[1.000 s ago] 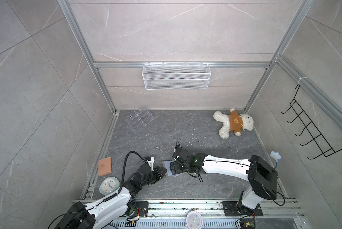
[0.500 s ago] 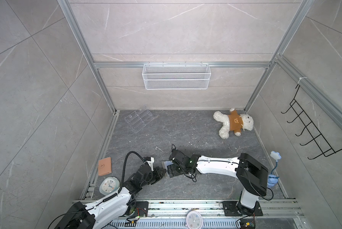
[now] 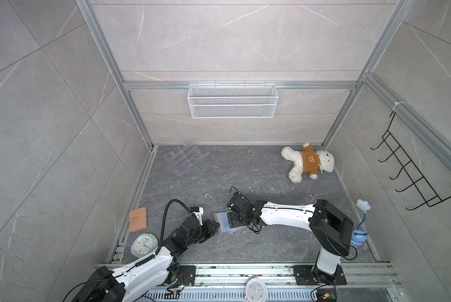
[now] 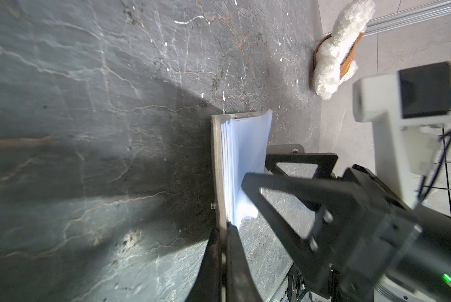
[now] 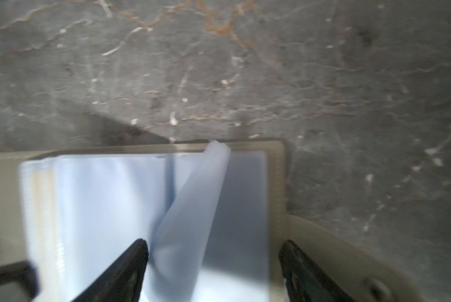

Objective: Take the credit cards out of the card holder
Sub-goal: Flip over the card slot on the card holder.

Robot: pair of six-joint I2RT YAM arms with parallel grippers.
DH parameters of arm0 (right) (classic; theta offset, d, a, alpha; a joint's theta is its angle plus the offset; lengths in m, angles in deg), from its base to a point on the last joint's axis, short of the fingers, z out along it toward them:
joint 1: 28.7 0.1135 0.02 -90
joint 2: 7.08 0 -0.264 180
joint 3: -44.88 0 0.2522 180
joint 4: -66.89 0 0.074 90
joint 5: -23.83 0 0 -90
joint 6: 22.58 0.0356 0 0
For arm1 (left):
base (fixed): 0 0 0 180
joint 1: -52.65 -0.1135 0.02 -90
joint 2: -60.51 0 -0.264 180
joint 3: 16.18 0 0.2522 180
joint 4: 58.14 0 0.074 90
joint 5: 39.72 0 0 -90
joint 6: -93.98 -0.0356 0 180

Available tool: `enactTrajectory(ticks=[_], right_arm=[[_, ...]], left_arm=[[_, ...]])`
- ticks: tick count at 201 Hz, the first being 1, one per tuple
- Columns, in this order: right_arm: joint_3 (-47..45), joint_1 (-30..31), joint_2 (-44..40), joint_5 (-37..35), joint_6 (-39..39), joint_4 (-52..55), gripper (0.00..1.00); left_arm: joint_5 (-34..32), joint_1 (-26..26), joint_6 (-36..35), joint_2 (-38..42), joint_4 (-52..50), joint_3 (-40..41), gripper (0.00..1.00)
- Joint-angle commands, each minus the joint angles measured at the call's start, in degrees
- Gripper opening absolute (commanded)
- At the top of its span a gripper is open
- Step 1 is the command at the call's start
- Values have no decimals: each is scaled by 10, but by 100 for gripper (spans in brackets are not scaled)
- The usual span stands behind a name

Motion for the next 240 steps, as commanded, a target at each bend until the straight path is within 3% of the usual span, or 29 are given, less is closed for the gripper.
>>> enactTrajectory(ticks=[1,19,39,64,118,240], right_arm=[[-38,-23,-53,-44,11,33,82],[-64,-30,-111,-54,3,28,82],[-76,-2,-152,-9,-23,-24,85],[-24,35,-96,30,-39,-28,86],[10,56,-15,61,-30,-63,86],[1,45,-4,12,-8,-29,84]], left_arm=[[8,3,-19,6,18,-22,0],[8,3,-20,8,18,-23,0],[7,4,-22,6,17,-25,0],[7,3,-24,-2,21,-29,0],[9,4,-26,-3,20,-31,0],[5,5,-25,5,18,-24,0]])
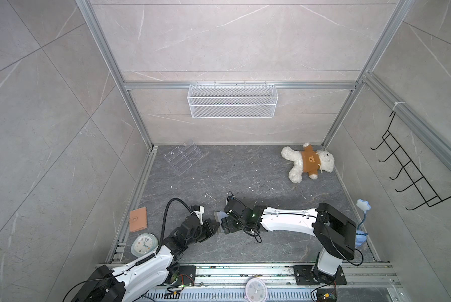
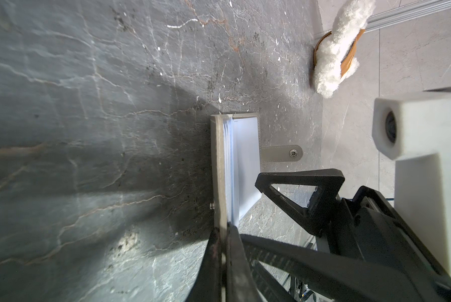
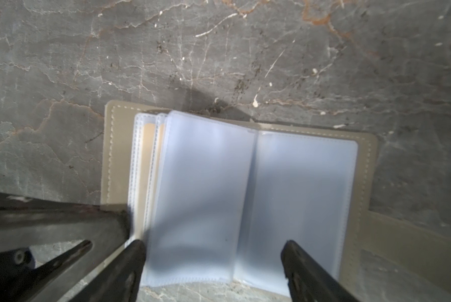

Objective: Take the credit cards out of the card holder
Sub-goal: Flip over the card slot on the card holder.

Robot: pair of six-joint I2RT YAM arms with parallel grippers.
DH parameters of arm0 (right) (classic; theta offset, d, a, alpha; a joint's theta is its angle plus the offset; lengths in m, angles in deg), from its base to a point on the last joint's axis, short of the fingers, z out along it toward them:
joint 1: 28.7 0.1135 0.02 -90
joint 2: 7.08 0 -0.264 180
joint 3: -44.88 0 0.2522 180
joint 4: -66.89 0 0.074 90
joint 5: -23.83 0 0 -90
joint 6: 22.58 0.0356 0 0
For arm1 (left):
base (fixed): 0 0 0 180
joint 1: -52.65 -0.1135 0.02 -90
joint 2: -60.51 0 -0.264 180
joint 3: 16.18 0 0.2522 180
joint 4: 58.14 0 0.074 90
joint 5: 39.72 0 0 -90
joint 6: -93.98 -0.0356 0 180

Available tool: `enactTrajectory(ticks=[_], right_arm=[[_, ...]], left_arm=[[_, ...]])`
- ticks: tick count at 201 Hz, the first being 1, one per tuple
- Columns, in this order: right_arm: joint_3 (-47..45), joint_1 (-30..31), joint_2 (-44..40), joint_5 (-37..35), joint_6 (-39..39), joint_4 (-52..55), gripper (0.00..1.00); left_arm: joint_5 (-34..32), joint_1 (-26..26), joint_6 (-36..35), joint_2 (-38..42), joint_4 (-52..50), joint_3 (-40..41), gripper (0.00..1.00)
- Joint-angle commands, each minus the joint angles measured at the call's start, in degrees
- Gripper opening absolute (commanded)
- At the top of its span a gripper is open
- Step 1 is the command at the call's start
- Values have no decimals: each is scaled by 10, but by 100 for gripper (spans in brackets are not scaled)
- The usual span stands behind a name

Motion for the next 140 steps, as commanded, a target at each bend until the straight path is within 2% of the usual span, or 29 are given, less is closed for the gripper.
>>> enactTrajectory(ticks=[1,84,125,140], right_arm=[[6,-7,12,-28,11,28,84],[-12,-41,3,-65,22,69,80],[-92,-89,-130,-115,42,72,79],[-107,-80,-170,-68,17,31,81]], left_arm=[[7,2,-13,10,27,-13,0],[8,2,-15,11,24,-13,0],[9,3,-20,12,24,-13,0],[9,3,-22,12,23,-13,0]])
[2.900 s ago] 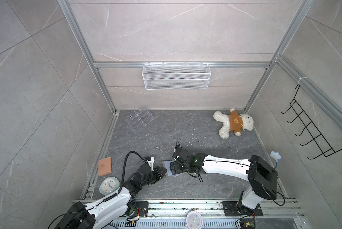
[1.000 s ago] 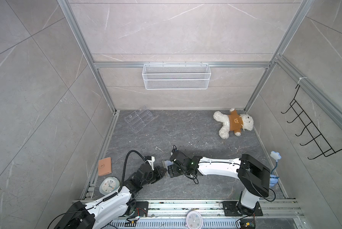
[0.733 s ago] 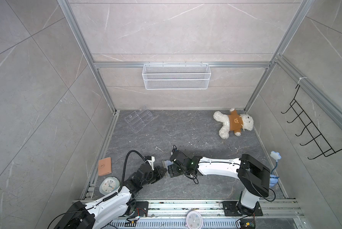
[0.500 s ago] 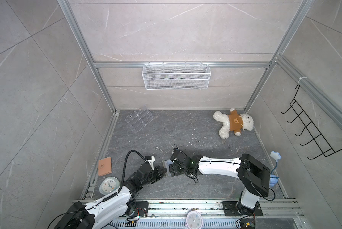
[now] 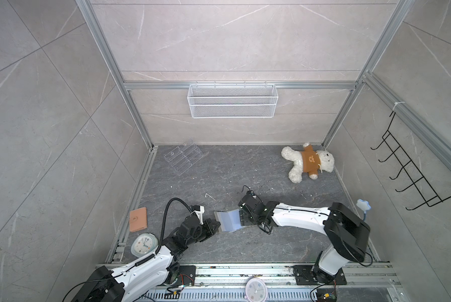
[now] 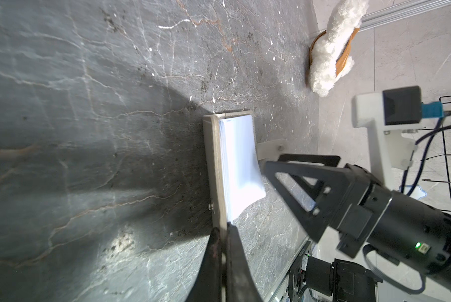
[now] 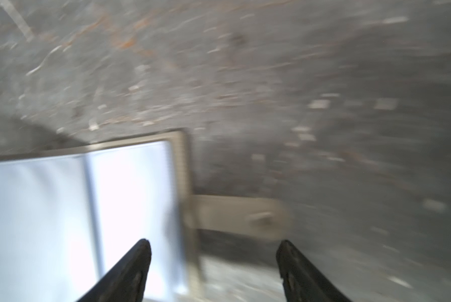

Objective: Take the credit cards out of the card holder
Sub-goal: Flip over the card slot on the card holder.

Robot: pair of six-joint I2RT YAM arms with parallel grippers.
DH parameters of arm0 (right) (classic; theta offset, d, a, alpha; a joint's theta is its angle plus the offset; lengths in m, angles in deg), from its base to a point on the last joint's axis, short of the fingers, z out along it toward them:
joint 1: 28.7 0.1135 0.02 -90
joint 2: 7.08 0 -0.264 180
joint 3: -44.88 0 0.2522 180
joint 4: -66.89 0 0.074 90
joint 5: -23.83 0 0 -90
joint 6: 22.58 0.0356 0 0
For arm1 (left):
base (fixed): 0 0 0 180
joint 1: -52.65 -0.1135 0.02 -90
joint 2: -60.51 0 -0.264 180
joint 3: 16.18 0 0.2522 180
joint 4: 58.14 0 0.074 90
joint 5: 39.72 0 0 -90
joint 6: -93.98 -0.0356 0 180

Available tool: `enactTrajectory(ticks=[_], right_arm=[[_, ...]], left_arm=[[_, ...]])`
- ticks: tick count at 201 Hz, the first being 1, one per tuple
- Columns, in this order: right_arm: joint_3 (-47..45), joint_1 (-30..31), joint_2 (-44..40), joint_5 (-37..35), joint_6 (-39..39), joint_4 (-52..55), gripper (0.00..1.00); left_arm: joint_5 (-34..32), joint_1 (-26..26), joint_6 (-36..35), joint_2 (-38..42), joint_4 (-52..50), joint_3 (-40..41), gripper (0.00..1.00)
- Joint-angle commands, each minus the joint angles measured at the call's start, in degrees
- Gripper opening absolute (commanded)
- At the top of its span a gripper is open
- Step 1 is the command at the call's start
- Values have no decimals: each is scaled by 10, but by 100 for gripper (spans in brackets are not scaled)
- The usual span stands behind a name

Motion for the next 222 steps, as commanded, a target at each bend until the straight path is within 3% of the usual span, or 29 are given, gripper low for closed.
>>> enactTrajectory(ticks=[1,33,88,167,222], right_arm=[[-19,9,-77,17,-11,-32,81],[47,75,-12,71,-40,-55,85],[66,85,57,105,-31,-98,85],[83,85,96,108,-34,-95,84],[74,63,93,41,-4,-42,80]], left_arm=[[6,3,-17,6,22,-13,0],[7,4,-18,4,24,-14,0],[7,4,-21,1,23,-16,0],[7,5,-22,0,24,-18,0],[6,5,-23,1,21,-19,0]])
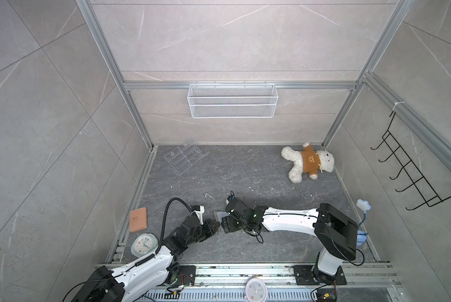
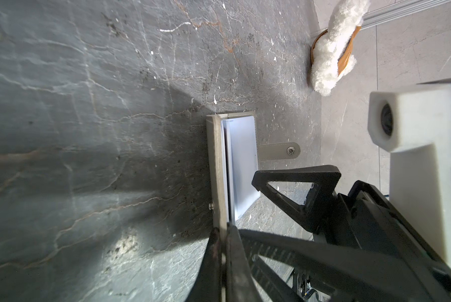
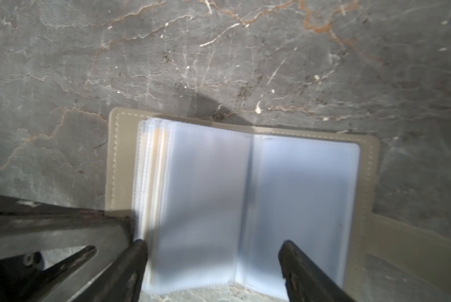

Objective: Take the credit cards out of the card holder
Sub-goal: Flip over the card slot on the card holder.

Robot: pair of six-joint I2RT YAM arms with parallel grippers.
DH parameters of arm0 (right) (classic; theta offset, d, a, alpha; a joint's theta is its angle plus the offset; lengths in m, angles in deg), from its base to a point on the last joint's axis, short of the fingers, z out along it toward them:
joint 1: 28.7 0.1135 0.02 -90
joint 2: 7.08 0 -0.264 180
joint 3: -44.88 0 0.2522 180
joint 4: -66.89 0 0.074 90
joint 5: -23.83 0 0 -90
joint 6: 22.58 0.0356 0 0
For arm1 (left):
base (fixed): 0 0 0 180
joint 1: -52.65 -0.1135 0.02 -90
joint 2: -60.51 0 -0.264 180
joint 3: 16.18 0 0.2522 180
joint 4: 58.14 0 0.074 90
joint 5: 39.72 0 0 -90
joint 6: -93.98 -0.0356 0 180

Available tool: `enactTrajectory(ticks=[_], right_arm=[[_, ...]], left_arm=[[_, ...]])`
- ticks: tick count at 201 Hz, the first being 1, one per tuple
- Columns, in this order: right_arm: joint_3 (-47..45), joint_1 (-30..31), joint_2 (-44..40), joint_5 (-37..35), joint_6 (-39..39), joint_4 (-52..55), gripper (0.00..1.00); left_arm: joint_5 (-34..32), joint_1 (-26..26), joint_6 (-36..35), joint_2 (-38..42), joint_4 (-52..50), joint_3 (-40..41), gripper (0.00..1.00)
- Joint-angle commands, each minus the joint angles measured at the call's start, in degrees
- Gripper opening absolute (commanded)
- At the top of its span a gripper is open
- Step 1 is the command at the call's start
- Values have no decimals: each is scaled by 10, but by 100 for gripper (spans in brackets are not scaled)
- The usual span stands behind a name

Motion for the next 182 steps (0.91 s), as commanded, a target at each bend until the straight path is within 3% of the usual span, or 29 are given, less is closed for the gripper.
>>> enactTrajectory(ticks=[1,60,86,112,182], right_arm=[[0,-18,6,-46,18,43,80],[-47,-71,-46,-84,23,70,78],[-78,-91,-109,-111,23,92,77],[-101,-78,-149,-60,7,31,77],[-78,-58,-89,4,6,-17,71]], left_arm=[[9,5,-15,2,22,-19,0],[8,6,-18,-3,20,-20,0],[9,5,-19,-2,20,-20,0],[7,5,-20,-3,20,-18,0],[-1,6,-20,2,3,-16,0]])
